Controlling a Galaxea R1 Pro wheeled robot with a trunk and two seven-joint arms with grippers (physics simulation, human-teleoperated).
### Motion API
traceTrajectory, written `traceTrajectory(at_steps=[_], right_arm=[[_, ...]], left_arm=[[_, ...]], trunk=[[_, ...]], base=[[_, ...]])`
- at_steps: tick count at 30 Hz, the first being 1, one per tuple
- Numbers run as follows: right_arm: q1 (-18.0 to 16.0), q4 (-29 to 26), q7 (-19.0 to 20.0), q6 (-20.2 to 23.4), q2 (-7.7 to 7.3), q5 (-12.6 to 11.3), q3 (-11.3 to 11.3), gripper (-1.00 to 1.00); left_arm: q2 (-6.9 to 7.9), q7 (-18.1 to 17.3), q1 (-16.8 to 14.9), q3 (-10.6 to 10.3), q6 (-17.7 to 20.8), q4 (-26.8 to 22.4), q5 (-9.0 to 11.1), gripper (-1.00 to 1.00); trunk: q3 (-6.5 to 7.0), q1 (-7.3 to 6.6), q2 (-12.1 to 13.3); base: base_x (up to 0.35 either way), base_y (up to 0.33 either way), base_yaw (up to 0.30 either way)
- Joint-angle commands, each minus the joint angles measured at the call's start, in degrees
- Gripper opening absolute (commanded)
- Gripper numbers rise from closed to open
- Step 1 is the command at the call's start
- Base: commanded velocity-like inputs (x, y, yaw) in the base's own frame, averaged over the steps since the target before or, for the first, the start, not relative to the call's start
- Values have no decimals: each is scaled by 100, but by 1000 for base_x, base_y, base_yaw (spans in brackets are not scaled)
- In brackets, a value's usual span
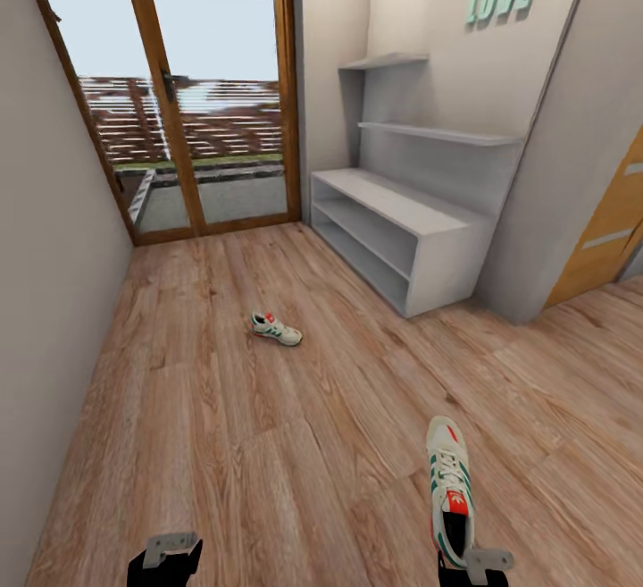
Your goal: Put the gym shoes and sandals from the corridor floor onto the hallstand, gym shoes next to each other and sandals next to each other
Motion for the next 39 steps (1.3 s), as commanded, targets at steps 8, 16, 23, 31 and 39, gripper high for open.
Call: traceTrajectory(at_steps=[8, 16, 23, 31, 39], right_arm=[[-3, 4, -6, -20, 4, 60, -44, -100], [-9, 4, -6, -21, 6, 60, -44, -100], [-6, 4, -6, -20, 12, 60, -44, -100], [-7, 10, -2, -14, 12, 60, -44, -100], [-8, -27, 18, -3, 28, 60, -33, -100]], left_arm=[[-1, -47, -3, 18, -10, 6, 53, 100], [-1, -47, -3, 18, -38, 15, 50, 100], [-1, -47, -3, 18, -261, 15, 50, 100], [0, -47, -3, 22, -282, 15, 51, 100], [17, -46, -40, 23, -250, 5, 49, 100]], trunk=[[-5, 2, -2], [-5, 2, -2], [-5, 2, -2], [-5, 2, -2], [-5, 2, -2]], base=[[334, 88, 0], [334, 88, 108], [334, 87, 272], [334, 89, 278], [334, 102, 123]])
